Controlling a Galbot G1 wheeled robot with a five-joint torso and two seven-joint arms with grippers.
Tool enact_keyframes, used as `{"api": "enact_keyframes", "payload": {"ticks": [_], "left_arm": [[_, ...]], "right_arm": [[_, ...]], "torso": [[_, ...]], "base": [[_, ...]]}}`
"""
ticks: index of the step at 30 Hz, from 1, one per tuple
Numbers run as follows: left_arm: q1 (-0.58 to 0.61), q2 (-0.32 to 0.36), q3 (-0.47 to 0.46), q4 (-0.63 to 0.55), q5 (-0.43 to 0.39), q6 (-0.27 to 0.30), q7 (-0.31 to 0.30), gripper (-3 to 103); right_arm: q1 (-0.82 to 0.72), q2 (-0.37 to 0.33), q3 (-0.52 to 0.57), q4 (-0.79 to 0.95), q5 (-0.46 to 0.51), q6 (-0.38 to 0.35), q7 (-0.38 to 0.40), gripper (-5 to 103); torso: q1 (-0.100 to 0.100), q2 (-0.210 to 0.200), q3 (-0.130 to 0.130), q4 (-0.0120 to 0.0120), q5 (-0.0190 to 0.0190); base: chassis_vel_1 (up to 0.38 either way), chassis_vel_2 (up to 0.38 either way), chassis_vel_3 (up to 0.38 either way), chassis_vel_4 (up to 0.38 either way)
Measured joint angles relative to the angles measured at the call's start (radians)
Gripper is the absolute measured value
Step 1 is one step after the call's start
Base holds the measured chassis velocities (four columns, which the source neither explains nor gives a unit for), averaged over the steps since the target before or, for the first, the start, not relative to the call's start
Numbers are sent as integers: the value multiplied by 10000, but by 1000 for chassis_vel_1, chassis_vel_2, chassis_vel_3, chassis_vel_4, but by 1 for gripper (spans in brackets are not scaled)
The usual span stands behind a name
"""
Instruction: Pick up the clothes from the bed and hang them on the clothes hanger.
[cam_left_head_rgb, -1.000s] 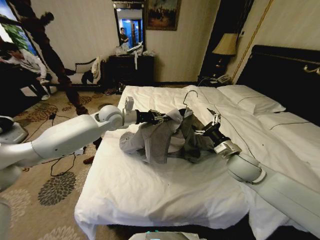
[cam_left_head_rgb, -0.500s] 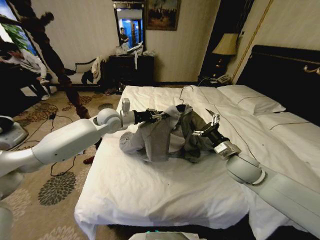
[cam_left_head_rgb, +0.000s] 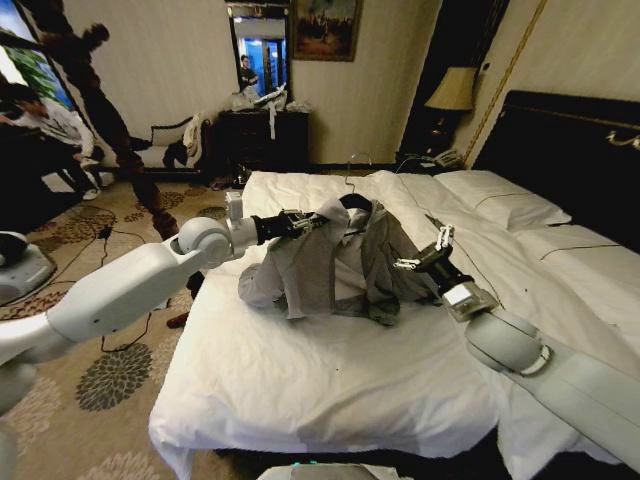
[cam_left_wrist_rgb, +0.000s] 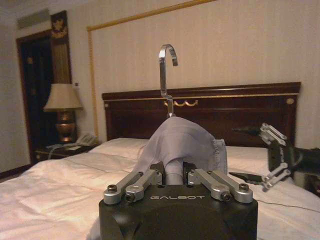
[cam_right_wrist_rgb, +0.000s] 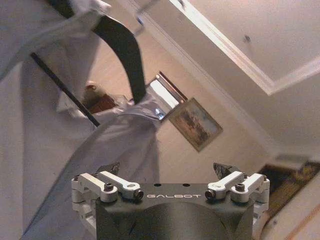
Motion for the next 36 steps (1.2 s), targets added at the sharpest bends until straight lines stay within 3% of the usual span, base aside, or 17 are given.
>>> {"api": "enact_keyframes", "payload": {"ticks": [5, 13, 14, 15, 20, 22, 25, 26, 30, 31, 35, 36], "left_arm": [[878, 205, -848, -409, 361, -94, -77, 16], [1993, 441, -2450, -948, 805, -242, -267, 16], [2642, 528, -3445, -1215, 956, -303, -329, 16], [2933, 553, -3818, -1311, 990, -315, -369, 16], [3602, 610, -4597, -1513, 1013, -377, -465, 16], [3920, 715, -4982, -1582, 988, -467, -540, 16], [4273, 907, -5576, -1614, 799, -604, -624, 16], [4273, 907, -5576, -1614, 799, -604, -624, 16], [4634, 1357, -6053, -1614, 528, -840, -726, 16], [4634, 1357, -6053, -1614, 528, -840, -726, 16], [5034, 1794, -6454, -1396, 472, -1112, -592, 16], [5034, 1794, -6454, -1396, 472, -1112, -592, 16]], "right_arm": [[-602, 612, 354, 24, 318, -11, 407, 100], [-1289, 1579, 899, -210, 404, 13, 748, 100], [-1879, 2035, 1499, -260, 721, 29, 876, 100], [-2167, 2202, 1805, -283, 846, 74, 897, 100], [-2905, 2612, 2542, -352, 1054, 285, 952, 100], [-3523, 3077, 3130, -362, 1217, 463, 930, 100], [-4293, 4037, 3819, -265, 1481, 806, 668, 100], [-4293, 4037, 3819, -265, 1481, 806, 668, 100], [-5227, 5408, 4162, -154, 1335, 1942, -207, 100], [-5227, 5408, 4162, -154, 1335, 1942, -207, 100], [-5872, 6689, 4052, -252, -217, 3022, -958, 100], [-5872, 6689, 4052, -252, -217, 3022, -958, 100]], "torso": [[-1, 1, -1, -10, 1], [-1, 1, -1, -5, 1], [0, 0, -1, -8, 1], [0, 0, -1, -5, 2], [-1, 1, -1, -7, -3], [-1, 1, 1, -7, -4], [-1, 1, -1, -9, -1], [-1, 1, -1, -9, -1], [-1, 2, -1, -9, 0], [-1, 2, -1, -9, 0], [-1, 2, -1, -5, -4], [-1, 2, -1, -5, -4]], "base": [[0, 0, 0, 0], [0, 0, 0, 0], [0, 0, 0, 0], [0, 0, 0, 0], [0, 0, 0, 0], [0, 0, 0, 0], [0, 0, 0, 0], [0, 0, 0, 0], [0, 0, 0, 0], [0, 0, 0, 0], [0, 0, 0, 0], [0, 0, 0, 0]]}}
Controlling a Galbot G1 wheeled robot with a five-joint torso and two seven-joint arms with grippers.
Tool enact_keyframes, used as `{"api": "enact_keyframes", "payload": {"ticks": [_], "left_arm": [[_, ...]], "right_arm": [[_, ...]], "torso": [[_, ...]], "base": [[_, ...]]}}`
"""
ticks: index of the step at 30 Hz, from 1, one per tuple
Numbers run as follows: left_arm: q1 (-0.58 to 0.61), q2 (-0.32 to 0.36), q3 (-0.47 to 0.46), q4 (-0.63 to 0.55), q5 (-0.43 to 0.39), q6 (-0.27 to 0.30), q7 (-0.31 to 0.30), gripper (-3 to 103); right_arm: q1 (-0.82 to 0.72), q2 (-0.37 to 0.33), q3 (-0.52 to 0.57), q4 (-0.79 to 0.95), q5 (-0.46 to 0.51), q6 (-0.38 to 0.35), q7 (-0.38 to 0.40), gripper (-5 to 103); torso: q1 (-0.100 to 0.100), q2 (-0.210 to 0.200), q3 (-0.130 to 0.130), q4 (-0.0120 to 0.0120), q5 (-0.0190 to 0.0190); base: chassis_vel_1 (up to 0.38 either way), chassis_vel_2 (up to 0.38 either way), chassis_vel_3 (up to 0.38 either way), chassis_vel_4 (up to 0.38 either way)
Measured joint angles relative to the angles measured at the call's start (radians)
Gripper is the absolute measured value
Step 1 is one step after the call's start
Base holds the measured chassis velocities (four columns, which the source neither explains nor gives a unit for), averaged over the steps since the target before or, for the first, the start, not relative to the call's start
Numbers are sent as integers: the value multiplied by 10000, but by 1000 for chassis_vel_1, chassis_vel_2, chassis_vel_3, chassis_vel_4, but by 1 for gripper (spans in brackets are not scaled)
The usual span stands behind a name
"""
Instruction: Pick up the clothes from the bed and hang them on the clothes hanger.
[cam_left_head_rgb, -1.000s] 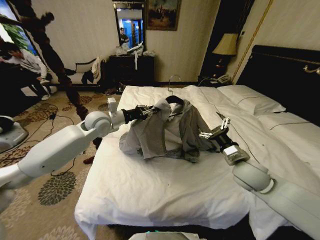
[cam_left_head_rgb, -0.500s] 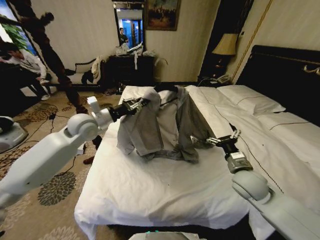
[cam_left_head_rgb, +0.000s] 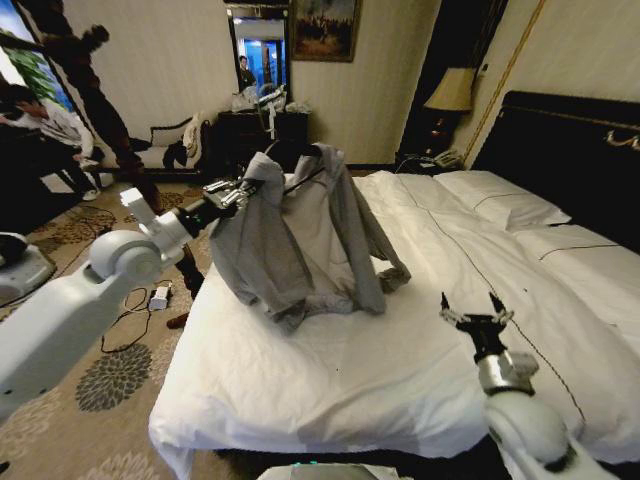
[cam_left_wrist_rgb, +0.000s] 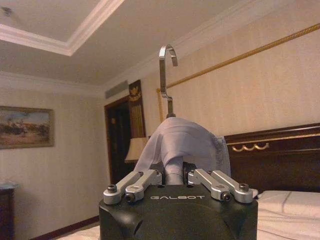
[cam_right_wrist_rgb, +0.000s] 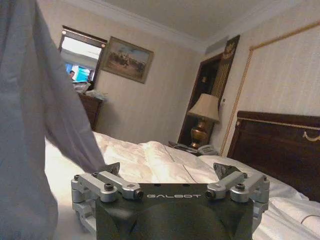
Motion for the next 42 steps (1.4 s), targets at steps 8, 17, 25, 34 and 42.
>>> {"api": "enact_keyframes", "payload": {"ticks": [8, 17, 25, 34, 42], "left_arm": [[-239, 110, -677, 1173, -289, -289, 201, 16], [-1141, -166, -526, 2331, -418, -418, 175, 16], [-2037, -297, -207, 3326, -720, -421, 51, 16], [-3315, -555, 340, 4619, -983, -333, -4, 16], [-3916, -670, 534, 5546, -1104, -261, -56, 16]], "right_arm": [[-543, 1777, -157, -224, -1019, 913, -447, 100], [-615, 2193, -330, -298, -1332, 1052, -384, 100], [-679, 2160, -324, -331, -1381, 1143, -213, 100], [-662, 2127, -325, -271, -1364, 1149, -87, 100], [-630, 2112, -308, -240, -1323, 1177, 28, 100]], "torso": [[1, 0, 1, -1, 0], [2, -1, 2, -2, 2], [2, -1, 2, -1, 2], [2, -2, 2, -3, 3], [2, -2, 2, -2, 4]], "base": [[0, 0, 0, 0], [0, 0, 0, 0], [0, 0, 0, 0], [0, 0, 0, 0], [0, 0, 0, 0]]}}
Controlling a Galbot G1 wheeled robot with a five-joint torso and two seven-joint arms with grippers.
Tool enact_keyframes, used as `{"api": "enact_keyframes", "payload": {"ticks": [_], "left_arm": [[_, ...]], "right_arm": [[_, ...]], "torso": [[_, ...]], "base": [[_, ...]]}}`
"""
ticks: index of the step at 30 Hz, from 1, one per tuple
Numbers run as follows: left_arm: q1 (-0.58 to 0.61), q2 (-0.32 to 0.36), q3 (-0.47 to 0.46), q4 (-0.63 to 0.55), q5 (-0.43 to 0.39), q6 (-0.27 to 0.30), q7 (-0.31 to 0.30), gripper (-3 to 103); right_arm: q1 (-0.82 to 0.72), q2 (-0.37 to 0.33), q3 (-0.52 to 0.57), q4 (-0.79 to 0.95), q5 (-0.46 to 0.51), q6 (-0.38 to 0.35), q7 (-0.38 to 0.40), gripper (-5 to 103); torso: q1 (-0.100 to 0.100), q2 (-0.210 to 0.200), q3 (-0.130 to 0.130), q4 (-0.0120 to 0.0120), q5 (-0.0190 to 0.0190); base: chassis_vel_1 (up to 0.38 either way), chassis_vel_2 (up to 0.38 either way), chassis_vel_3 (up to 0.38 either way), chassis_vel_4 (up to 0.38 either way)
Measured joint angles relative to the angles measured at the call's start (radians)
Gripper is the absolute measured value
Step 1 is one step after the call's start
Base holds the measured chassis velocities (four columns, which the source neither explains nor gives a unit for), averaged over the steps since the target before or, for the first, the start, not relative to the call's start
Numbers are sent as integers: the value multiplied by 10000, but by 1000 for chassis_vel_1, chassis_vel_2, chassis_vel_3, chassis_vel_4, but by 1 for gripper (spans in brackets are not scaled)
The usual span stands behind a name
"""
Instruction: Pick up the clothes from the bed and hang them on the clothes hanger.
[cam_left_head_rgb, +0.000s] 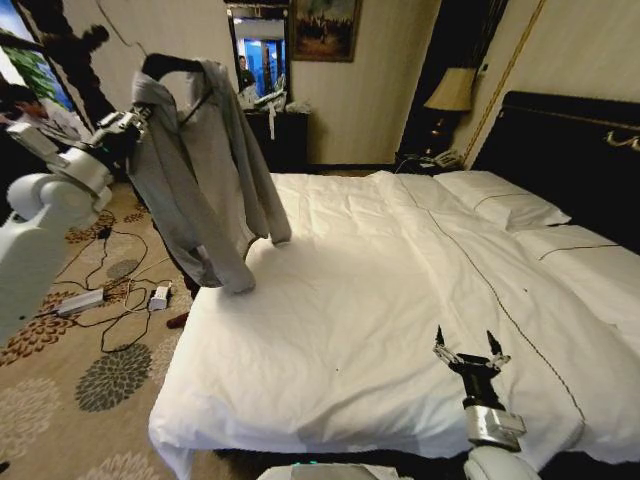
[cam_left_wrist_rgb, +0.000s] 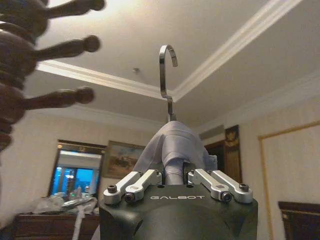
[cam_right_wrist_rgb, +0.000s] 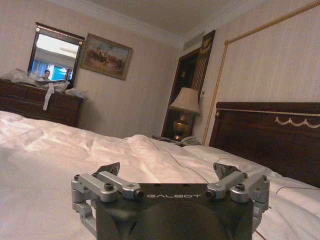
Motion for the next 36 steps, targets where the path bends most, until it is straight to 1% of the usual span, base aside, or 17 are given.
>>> {"api": "enact_keyframes", "payload": {"ticks": [4, 11, 16, 19, 23, 36], "left_arm": [[-335, -146, 125, 732, -31, 77, -105, 16], [-986, -397, 546, 1494, -34, 135, -209, 16], [-1841, -861, 1066, 2189, -21, 193, -345, 16], [-2046, -983, 1158, 2365, -28, 192, -410, 16], [-2320, -1132, 1202, 2643, -57, 211, -497, 16], [-2438, -1198, 1189, 3135, -219, 257, -670, 16]], "right_arm": [[7, -39, 38, 60, 46, -5, 49, 100], [5, -49, 112, 155, 138, -23, 80, 100], [-4, -43, 193, 202, 187, -41, 126, 100], [-9, -65, 267, 202, 229, -44, 139, 100], [14, -178, 401, 204, 337, -58, 183, 100], [48, -244, 353, 150, 366, -80, 261, 100]], "torso": [[0, 0, 0, 1, -2], [-1, 0, 0, 1, 0], [0, -1, 0, -3, 0], [0, 0, 0, -4, 1], [0, 0, 0, 2, 1], [0, -1, 0, 0, -1]], "base": [[0, 0, 0, 0], [0, 0, 0, 0], [0, 0, 0, 0], [0, 0, 0, 0], [0, 0, 0, 0], [0, 0, 0, 0]]}}
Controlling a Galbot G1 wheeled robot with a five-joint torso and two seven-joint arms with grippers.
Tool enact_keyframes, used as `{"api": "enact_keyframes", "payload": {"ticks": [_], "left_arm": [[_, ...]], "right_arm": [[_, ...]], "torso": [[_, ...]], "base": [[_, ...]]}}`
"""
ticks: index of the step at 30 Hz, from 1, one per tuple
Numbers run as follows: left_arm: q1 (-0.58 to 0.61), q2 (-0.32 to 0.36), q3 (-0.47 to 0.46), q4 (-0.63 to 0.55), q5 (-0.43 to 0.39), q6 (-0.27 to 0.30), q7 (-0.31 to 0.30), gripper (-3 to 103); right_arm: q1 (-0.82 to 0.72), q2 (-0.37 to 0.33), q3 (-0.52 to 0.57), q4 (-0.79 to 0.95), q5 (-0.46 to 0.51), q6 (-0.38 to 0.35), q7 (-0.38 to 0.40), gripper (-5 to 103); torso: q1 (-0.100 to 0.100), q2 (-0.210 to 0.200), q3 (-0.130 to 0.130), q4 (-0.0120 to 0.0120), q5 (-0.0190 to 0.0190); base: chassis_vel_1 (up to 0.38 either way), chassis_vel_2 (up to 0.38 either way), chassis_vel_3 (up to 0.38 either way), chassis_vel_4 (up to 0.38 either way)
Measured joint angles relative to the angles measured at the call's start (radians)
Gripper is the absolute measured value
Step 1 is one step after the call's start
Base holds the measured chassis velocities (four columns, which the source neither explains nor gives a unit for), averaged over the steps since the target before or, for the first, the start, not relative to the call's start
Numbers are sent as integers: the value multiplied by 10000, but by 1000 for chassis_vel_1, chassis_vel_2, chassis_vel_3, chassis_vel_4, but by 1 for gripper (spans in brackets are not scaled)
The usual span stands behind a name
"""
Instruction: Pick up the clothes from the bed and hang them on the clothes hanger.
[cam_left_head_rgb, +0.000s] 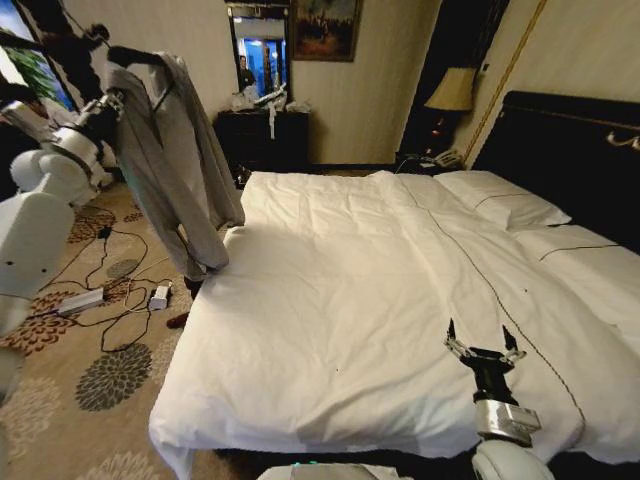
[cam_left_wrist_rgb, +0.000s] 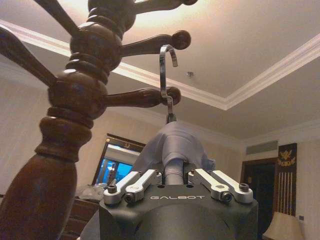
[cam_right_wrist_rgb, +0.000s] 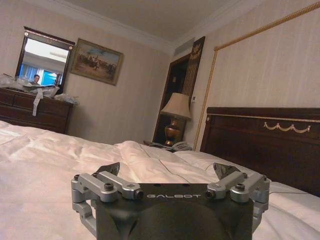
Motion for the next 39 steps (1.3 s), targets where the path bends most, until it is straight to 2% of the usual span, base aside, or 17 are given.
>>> {"api": "enact_keyframes", "payload": {"ticks": [11, 14, 31, 39], "left_arm": [[-77, -264, -14, 352, 0, 110, -158, 16], [-192, -423, 24, 410, -2, 298, -259, 16], [62, -580, -8, 369, 45, 459, -394, 16], [149, -778, -248, 133, 144, 912, -793, 16]], "right_arm": [[24, 218, -84, 39, -50, -6, 40, 100], [3, 250, -132, 39, -99, -6, 42, 100], [-45, 125, -121, 19, -163, 22, 130, 100], [-44, 120, -165, -9, -164, 14, 180, 100]], "torso": [[-1, 0, -1, 0, -1], [-1, 0, -1, -1, 2], [-1, 0, -1, 2, 0], [-1, 0, -1, -2, 2]], "base": [[0, 0, 0, 0], [0, 0, 0, 0], [0, 0, 0, 0], [0, 0, 0, 0]]}}
